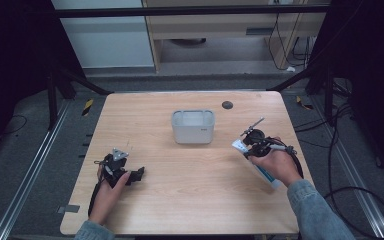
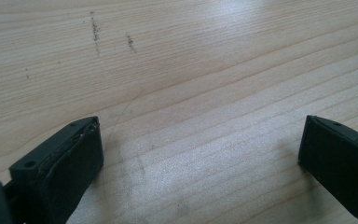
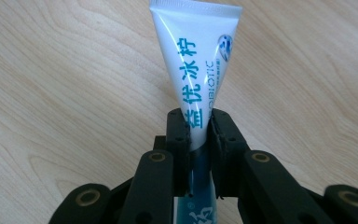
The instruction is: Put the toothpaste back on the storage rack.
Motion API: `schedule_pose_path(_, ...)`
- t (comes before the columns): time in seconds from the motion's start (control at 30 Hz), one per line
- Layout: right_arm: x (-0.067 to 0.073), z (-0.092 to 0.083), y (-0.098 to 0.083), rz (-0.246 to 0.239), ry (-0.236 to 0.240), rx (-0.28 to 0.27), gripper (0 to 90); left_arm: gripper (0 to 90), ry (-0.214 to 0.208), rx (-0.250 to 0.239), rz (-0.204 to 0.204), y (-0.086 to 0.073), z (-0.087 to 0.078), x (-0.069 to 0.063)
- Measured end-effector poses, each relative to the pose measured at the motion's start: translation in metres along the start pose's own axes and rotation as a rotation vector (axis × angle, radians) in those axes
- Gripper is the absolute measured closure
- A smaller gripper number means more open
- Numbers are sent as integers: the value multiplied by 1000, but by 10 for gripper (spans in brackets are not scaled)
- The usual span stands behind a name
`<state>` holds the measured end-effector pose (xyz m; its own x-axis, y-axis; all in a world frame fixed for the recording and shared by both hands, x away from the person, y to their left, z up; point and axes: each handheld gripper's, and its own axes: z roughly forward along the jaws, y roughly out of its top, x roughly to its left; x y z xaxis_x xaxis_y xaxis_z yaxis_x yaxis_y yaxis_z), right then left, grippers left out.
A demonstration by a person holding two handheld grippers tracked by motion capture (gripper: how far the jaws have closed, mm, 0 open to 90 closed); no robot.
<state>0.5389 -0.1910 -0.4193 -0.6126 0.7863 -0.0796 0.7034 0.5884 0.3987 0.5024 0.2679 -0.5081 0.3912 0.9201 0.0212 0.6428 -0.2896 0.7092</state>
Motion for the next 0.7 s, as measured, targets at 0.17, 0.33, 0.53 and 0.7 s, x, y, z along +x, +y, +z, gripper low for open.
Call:
schedule_pose_path(0.17,-3,-12,4,4,-15,-23,791,0,0,0,0,0,0,0)
schedule_pose_path(0.33,-5,-23,8,4,-25,-50,791,0,0,0,0,0,0,0)
schedule_pose_path(0.53,-8,-33,14,18,-40,-95,791,0,0,0,-1,0,0,0)
schedule_pose_path(0.7,-7,-37,16,29,-62,-148,791,0,0,0,0,0,0,0)
